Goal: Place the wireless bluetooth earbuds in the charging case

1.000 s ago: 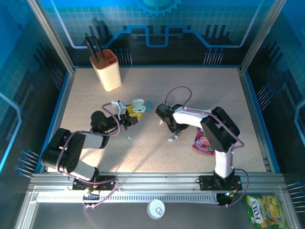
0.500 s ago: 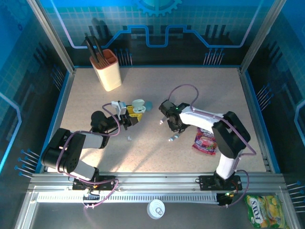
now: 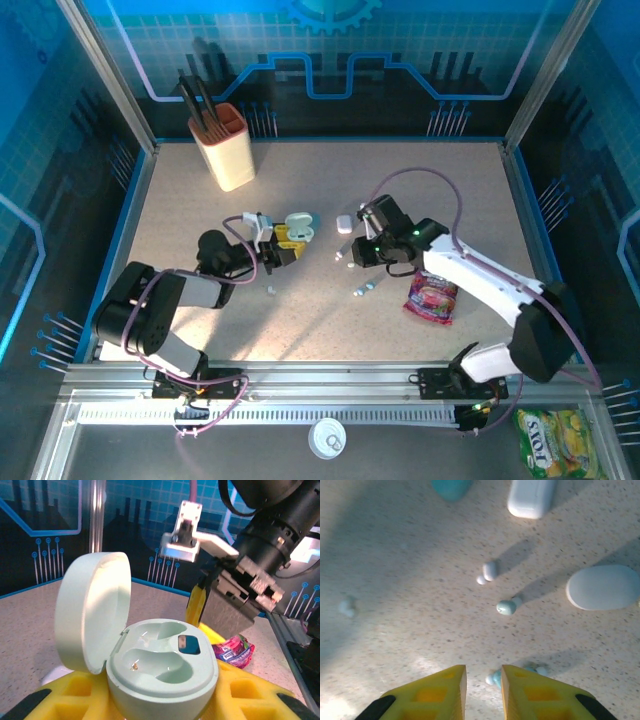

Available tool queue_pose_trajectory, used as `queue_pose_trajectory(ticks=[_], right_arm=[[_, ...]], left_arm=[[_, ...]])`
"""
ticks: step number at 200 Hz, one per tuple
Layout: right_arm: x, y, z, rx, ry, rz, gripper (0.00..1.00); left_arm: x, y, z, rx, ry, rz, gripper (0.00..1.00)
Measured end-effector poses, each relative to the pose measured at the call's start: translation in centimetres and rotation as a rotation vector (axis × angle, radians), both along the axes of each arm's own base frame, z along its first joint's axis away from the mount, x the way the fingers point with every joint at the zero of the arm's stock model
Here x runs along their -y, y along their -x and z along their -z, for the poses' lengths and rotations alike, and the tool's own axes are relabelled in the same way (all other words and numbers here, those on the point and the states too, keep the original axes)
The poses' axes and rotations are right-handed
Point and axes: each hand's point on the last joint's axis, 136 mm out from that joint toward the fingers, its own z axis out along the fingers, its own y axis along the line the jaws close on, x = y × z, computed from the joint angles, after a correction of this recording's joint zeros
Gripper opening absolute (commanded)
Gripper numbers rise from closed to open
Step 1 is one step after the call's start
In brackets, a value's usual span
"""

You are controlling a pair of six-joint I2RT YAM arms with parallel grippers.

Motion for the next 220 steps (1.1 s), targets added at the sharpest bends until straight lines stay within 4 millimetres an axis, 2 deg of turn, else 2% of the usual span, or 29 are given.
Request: queue_pose_trajectory(ticks=[22,53,86,115,141,159,180,220], right_arm=[[0.4,-0.1,-0.9,0.016,-0.048,0.008,0.26],[0.5,-0.6,-0.3,0.016,-0.034,0.003,0.32],[-0.1,-1.8,2.4,-0.009,0.008,-0.014,0.44],[-0.8,-3.5,6.0,-0.073,0.064,0.012,0.49],[-0.7,-5.1,8.3,-0.084,0.160,0.057,0.54],[-0.9,-5.7,8.9,-0.058,0.238,0.063,0.54],[-1.8,-5.4,9.4,-0.046,0.271,0.042,0.54],[-3.7,-5.6,10.4,-0.105,0.138,0.009,0.56]], left_arm=[[0.3,0.0,0.0,0.000,0.000,0.011,0.28],[0.3,-0.1,0.0,0.000,0.000,0.010,0.28],[-0.1,-0.5,0.0,0.000,0.001,-0.009,0.27],[-0.7,-0.6,-0.2,0.005,0.003,-0.032,0.27],[-1.2,0.0,-0.2,0.006,0.004,-0.050,0.27],[-1.6,0.2,0.0,-0.001,0.003,-0.061,0.27],[-2.0,0.2,0.3,-0.007,0.001,-0.072,0.27],[-2.5,-0.1,0.2,-0.005,0.002,-0.088,0.27]])
